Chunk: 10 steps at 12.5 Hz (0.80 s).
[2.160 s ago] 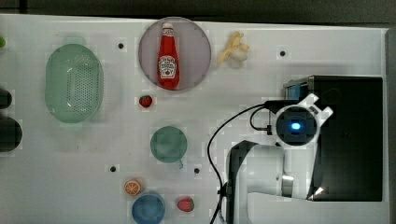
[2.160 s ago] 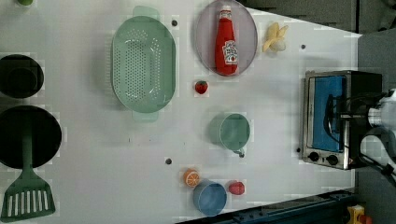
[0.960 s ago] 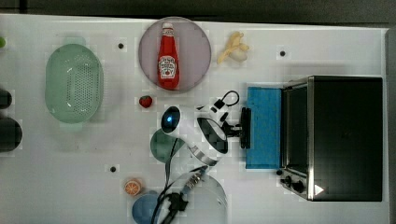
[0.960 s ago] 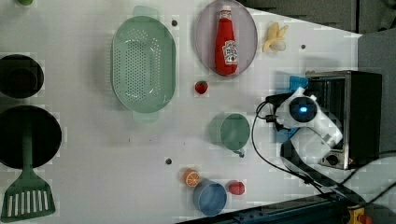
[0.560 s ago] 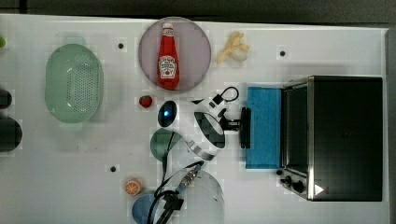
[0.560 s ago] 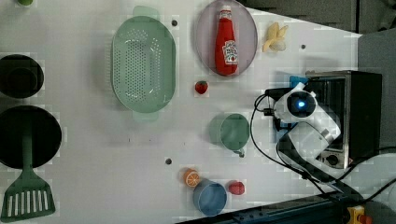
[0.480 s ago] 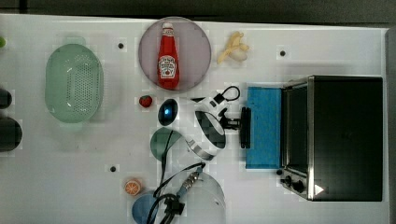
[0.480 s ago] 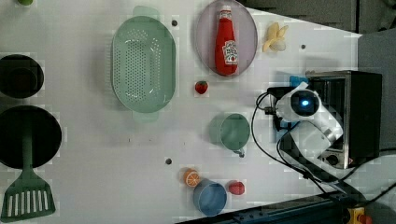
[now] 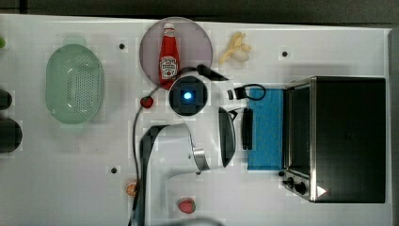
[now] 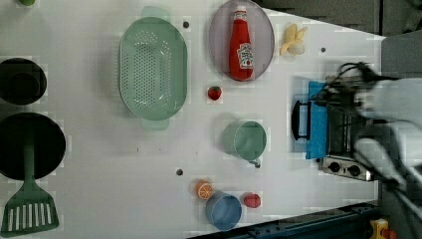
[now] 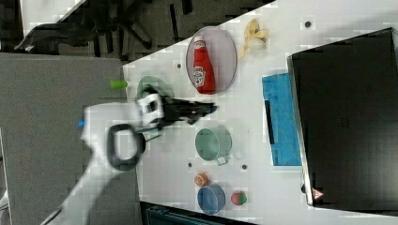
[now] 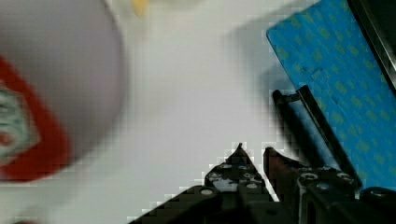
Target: Flap open oven.
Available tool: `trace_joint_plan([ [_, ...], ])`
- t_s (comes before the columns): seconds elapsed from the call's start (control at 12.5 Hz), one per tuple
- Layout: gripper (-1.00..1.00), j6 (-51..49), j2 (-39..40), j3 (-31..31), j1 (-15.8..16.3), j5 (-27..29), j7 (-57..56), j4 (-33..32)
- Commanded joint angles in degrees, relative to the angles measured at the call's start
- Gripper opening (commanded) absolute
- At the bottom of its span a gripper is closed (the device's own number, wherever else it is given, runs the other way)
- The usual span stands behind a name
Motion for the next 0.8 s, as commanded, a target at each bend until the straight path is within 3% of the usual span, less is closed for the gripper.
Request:
trace_joint_plan([
  [0.08,-0.65,-12.54,-8.59,-1.22,-0.53,7.97,3.33,3.77],
  [0.24,-0.65,-22.41,-12.68,-2.14,-0.56,12.97,3.5,7.39],
  [0.8,-0.65,-35.92,-20.69,-2.55,-0.64,11.13,7.03,17.06],
])
